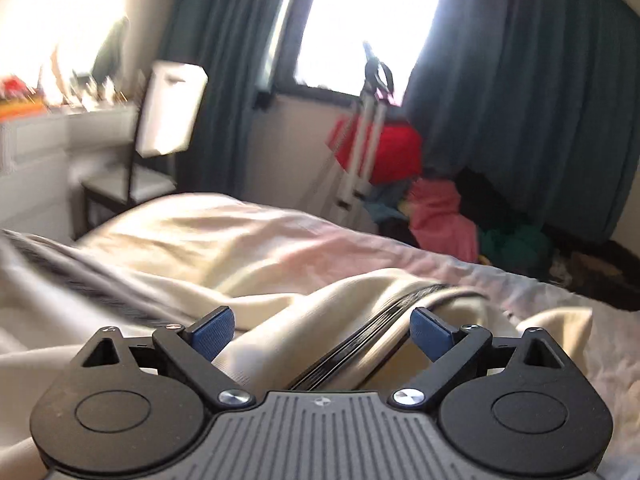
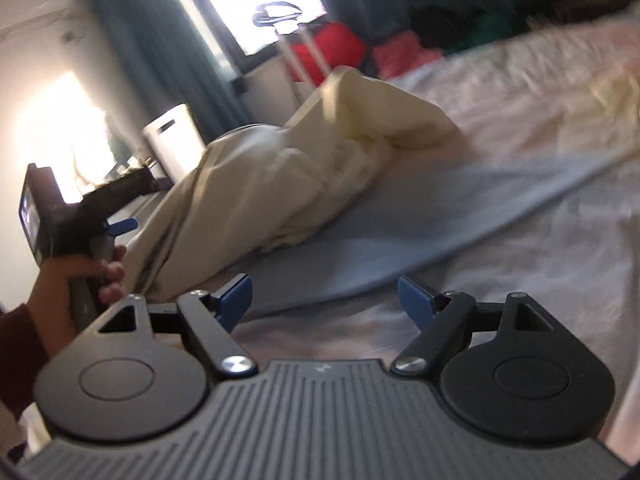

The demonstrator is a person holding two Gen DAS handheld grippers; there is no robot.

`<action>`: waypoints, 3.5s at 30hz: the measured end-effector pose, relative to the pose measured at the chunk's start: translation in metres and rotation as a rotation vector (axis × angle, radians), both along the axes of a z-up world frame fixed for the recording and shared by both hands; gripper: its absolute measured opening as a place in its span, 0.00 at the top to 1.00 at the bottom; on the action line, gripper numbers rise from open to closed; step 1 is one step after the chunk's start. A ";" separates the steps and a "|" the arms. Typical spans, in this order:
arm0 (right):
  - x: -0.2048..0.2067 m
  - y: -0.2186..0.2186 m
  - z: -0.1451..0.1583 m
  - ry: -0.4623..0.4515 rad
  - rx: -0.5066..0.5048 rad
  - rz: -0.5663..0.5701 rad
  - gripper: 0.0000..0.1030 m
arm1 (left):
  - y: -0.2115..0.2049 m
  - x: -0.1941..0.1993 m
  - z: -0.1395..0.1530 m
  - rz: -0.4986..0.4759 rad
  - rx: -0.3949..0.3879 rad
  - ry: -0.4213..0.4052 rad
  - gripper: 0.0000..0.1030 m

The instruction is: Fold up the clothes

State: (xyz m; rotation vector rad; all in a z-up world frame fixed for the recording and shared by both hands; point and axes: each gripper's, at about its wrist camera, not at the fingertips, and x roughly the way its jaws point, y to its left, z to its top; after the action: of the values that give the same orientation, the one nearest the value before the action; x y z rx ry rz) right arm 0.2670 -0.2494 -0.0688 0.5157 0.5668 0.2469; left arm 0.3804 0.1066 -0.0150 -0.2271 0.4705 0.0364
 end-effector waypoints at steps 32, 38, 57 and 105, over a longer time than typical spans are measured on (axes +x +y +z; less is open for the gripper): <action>-0.058 0.024 0.037 -0.158 -0.178 0.014 0.23 | -0.064 -0.244 -0.043 -0.339 0.018 0.167 0.96; -0.024 0.047 0.078 -0.155 -0.194 0.064 0.26 | -0.048 -0.225 -0.064 -0.381 -0.082 0.190 0.96; 0.300 0.226 0.057 0.230 -0.766 0.090 0.58 | -0.020 -0.176 -0.119 -0.439 -0.378 0.238 0.96; 0.203 0.181 0.135 0.033 -0.596 -0.180 0.94 | 0.012 -0.192 -0.106 -0.441 -0.424 0.166 0.95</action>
State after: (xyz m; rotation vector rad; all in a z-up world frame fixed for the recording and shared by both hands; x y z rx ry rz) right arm 0.4705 -0.0681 0.0661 -0.0096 0.5899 -0.1054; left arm 0.1880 0.1187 -0.1207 -0.5340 0.6832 -0.4829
